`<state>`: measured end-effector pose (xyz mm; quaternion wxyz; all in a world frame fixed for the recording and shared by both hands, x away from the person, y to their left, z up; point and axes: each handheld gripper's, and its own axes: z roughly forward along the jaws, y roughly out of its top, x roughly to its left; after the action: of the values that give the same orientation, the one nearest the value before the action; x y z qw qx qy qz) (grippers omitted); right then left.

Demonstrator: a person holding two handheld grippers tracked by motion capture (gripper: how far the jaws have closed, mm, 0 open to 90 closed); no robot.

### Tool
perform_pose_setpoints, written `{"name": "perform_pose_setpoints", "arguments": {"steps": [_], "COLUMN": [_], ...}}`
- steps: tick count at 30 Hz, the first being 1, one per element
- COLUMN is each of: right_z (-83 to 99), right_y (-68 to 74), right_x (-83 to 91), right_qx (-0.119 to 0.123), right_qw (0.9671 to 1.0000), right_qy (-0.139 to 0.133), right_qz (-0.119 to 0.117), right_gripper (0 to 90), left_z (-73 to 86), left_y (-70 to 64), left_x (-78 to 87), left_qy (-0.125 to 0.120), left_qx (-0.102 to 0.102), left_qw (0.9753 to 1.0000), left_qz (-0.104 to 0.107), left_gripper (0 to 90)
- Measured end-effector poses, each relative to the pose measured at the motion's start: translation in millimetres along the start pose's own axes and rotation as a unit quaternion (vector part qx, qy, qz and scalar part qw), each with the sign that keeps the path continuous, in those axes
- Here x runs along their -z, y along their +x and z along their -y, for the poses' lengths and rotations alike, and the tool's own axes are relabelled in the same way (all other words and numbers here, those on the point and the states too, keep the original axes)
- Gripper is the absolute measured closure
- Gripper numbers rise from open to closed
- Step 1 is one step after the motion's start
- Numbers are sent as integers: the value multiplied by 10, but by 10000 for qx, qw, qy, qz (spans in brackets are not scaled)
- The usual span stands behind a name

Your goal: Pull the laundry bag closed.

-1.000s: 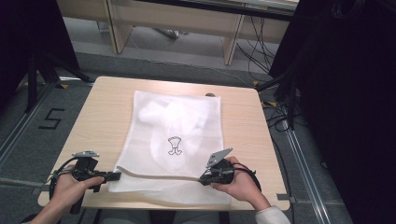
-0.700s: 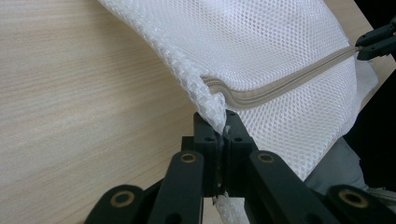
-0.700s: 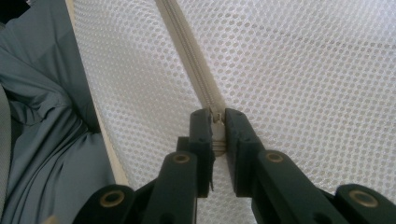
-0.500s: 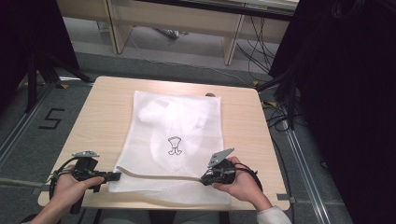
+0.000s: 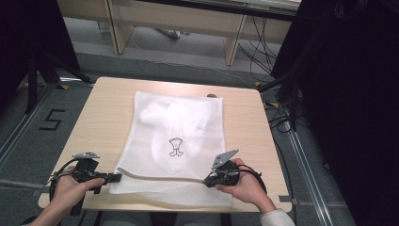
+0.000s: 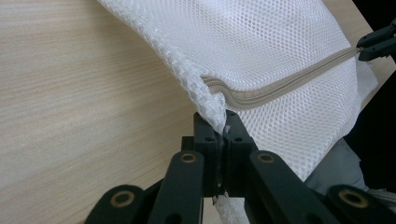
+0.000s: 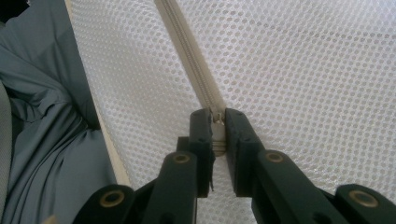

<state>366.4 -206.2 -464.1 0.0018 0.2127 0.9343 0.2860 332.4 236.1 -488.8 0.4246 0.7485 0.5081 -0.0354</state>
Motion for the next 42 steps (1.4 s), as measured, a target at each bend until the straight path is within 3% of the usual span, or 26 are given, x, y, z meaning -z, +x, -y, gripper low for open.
{"name": "perform_pose_setpoints", "arguments": {"steps": [42], "right_z": [69], "right_y": [-51], "right_x": [80], "right_qx": [-39], "right_qw": [10000], "right_qy": [-24], "right_qz": [9], "right_gripper": [828], "left_z": [-4], "left_y": [4], "left_x": [9], "left_qy": [-12], "left_qx": [30], "left_qw": [10000], "left_qz": [0], "left_gripper": [860]}}
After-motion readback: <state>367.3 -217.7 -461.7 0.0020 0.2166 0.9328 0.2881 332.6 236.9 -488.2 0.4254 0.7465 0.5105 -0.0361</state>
